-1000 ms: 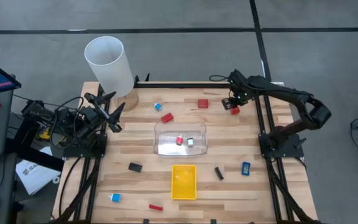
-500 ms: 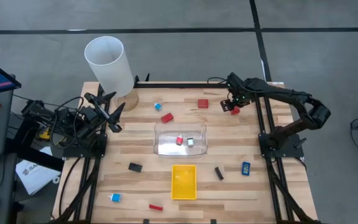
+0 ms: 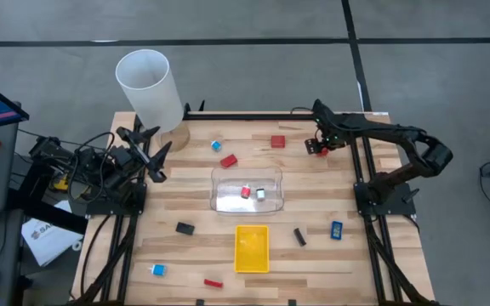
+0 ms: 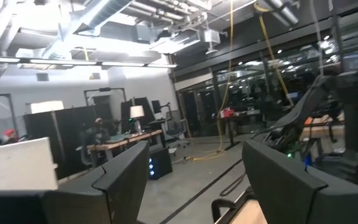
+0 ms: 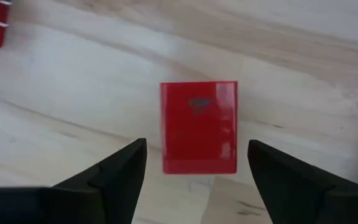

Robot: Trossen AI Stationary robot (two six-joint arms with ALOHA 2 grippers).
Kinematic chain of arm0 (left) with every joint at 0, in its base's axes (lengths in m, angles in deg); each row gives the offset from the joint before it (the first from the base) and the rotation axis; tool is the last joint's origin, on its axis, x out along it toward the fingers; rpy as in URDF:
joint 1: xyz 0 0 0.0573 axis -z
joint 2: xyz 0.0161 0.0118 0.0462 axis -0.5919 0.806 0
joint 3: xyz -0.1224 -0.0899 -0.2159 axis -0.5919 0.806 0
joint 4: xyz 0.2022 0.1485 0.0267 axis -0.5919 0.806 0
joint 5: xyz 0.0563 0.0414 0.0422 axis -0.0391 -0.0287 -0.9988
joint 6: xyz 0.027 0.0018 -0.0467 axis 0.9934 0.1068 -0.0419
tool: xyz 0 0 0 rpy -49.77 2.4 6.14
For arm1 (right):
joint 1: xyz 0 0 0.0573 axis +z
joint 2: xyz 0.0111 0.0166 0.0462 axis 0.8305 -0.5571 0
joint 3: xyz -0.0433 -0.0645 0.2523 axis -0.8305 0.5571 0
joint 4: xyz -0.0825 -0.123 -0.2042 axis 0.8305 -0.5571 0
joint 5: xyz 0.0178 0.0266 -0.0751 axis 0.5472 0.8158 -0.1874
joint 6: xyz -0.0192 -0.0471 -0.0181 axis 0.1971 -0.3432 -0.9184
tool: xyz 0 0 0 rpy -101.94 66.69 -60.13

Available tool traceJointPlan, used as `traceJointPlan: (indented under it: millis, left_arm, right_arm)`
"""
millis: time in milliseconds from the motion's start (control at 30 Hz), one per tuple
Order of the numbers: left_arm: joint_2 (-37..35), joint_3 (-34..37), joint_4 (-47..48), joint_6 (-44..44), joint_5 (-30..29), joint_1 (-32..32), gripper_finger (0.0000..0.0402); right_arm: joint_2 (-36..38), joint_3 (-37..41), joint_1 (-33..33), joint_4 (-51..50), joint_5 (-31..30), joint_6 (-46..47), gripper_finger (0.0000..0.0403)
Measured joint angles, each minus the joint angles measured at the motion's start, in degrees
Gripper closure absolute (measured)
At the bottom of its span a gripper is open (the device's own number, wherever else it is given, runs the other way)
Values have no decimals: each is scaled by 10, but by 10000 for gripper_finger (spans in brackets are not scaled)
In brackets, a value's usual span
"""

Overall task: Pick & Place Office items
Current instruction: Put the right red charger adapter into the transparent bin

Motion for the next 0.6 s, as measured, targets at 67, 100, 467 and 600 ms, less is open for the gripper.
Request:
traceJointPlan:
  millis: [67,100,467,600]
  left_arm:
    - [0,0,0,-5,11,0,149]
    - [0,0,0,-6,15,0,149]
    - [0,0,0,-7,21,0,149]
    - [0,0,0,-7,21,0,149]
  right_arm:
    - [0,3,-6,9,0,0,131]
    - [0,3,-9,10,0,0,131]
    - [0,3,-11,39,18,0,131]
    - [0,3,2,45,17,-1,131]
